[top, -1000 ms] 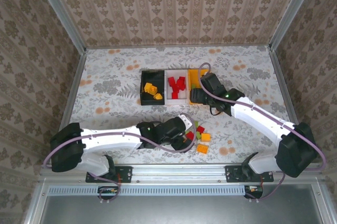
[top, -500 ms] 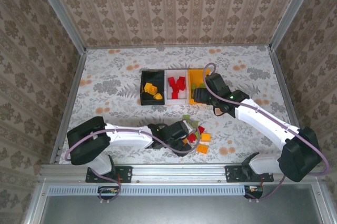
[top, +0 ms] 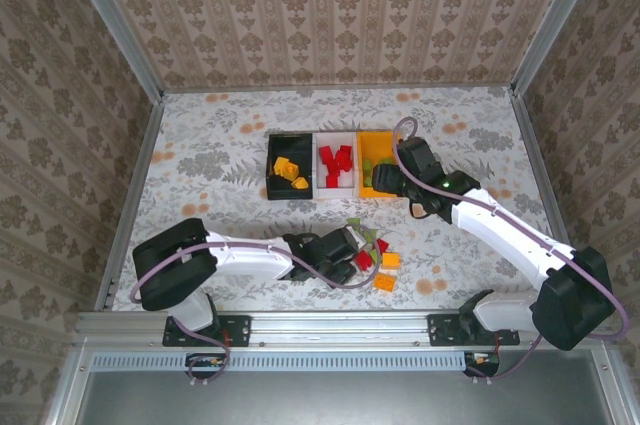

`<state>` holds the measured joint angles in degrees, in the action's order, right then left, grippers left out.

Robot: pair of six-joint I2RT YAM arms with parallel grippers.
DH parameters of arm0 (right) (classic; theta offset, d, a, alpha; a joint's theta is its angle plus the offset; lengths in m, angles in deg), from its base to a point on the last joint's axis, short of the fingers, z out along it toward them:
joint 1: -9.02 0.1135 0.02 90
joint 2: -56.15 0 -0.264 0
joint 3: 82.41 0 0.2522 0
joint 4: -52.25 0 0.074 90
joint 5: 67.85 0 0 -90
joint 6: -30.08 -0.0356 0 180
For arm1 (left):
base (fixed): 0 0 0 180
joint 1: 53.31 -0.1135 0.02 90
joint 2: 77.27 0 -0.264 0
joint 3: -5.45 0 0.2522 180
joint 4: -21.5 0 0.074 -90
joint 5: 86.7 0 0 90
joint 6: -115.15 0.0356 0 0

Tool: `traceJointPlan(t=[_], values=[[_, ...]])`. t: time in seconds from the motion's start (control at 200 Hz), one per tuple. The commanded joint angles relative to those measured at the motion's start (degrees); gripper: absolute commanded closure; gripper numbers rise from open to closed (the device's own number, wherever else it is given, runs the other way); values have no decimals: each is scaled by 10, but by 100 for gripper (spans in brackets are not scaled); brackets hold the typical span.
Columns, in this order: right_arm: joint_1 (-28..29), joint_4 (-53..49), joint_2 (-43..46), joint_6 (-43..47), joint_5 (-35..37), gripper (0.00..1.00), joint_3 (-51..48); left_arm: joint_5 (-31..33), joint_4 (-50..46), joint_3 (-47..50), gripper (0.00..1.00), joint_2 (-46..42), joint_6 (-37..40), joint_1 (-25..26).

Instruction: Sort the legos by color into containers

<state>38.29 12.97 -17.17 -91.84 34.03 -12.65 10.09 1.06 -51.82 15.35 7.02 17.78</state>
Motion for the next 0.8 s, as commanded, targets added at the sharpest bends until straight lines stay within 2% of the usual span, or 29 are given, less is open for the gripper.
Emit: traceJointPlan(t=[0.0, 0.25, 0.405, 0.49, 0.555, 0.63, 0.735, 0.76, 0.795], values=[[-5, 2, 13, -5, -2, 21, -5, -29, 13, 19, 54, -5, -3, 6], [-10, 2, 14, -9, -5, 21, -1, 9, -30, 36, 58, -119, -16, -19], [-14, 2, 15, -11, -9, 21, -2, 6, -62, 28, 61, -204, -25, -77], [-15, -1, 15, -11, -12, 21, -2, -38, -78, 11, 51, -226, -24, -114], [-15, -2, 16, -11, -12, 21, -5, -75, -89, 0, 32, -220, -12, -124], [-16, 0, 17, -10, -13, 21, -10, -121, -101, -9, 16, -197, -1, -125], [-17, 4, 15, -12, -17, 21, -17, -193, -88, 6, 6, -160, 11, -124], [-17, 5, 15, -12, -18, 21, -18, -200, -86, 7, 1, -150, 16, -121], [-17, 6, 14, -13, -19, 21, -19, -199, -87, 8, 0, -138, 24, -114]])
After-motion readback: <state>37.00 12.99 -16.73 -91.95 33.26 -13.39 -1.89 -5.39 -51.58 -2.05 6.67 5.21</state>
